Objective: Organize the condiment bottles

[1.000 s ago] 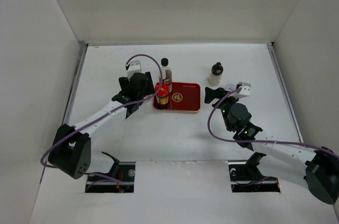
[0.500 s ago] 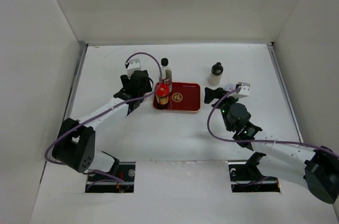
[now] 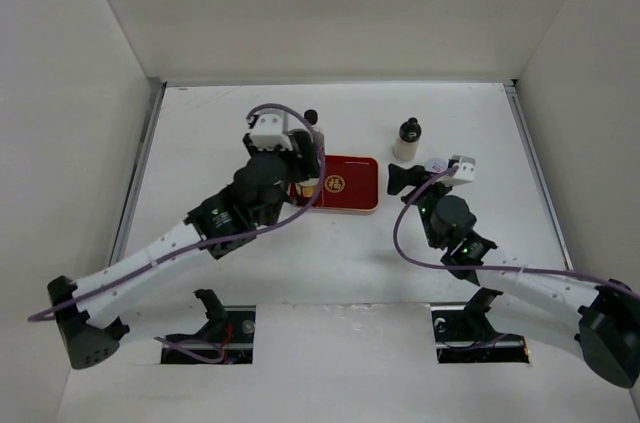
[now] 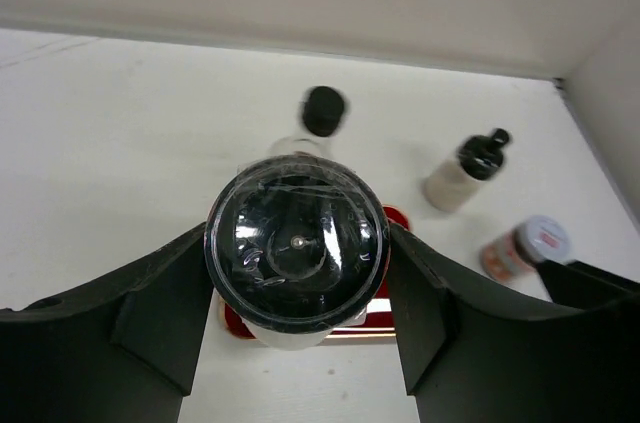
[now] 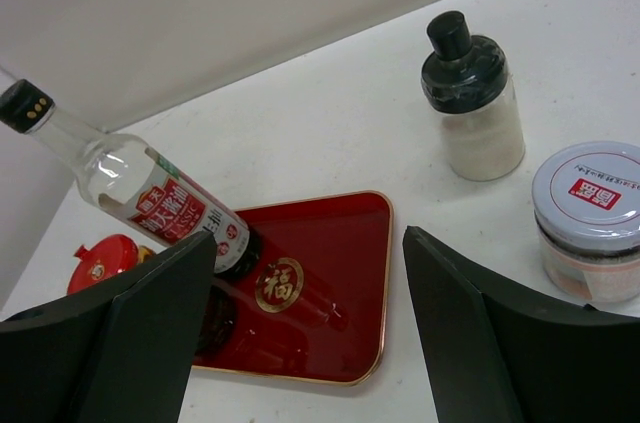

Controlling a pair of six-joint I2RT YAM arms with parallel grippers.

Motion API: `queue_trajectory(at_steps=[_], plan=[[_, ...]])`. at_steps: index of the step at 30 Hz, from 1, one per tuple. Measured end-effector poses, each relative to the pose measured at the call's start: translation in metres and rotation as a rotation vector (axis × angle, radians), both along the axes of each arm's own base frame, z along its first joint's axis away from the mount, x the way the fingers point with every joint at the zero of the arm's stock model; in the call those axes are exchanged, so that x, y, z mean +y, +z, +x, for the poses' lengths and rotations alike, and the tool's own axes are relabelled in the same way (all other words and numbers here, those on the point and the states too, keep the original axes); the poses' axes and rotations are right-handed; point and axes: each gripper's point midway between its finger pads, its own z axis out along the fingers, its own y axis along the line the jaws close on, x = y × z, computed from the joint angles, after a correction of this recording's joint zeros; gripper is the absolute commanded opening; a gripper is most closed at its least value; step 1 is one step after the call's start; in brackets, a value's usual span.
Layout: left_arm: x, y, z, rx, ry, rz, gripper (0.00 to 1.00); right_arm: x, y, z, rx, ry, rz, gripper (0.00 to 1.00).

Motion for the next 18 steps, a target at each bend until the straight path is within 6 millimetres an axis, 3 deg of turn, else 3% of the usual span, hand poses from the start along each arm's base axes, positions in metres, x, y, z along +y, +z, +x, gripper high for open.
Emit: queue_trajectory(at_steps=[3,5,8,13,18], plan=[[-0.047,0.002,-0.003,0.002,-0.088,0.018,0.28,-0.006,0.008,-0.001,-0.019,-0.018,0.018,0.81],[-0.076,-0.014,0.001,0.021,-0.127,0.056,0.28,-0.013,0.011,-0.002,-0.031,-0.038,0.033,0.81],[-0.104,-0.055,0.013,0.072,-0.150,0.141,0.28,-0.023,0.012,-0.003,-0.038,-0.069,0.047,0.81],[-0.122,-0.113,0.036,0.137,-0.139,0.234,0.28,-0.032,0.015,-0.002,-0.045,-0.103,0.070,0.81],[-0.121,-0.137,0.051,0.146,-0.115,0.244,0.29,-0.034,0.015,-0.002,-0.043,-0.110,0.081,0.81]])
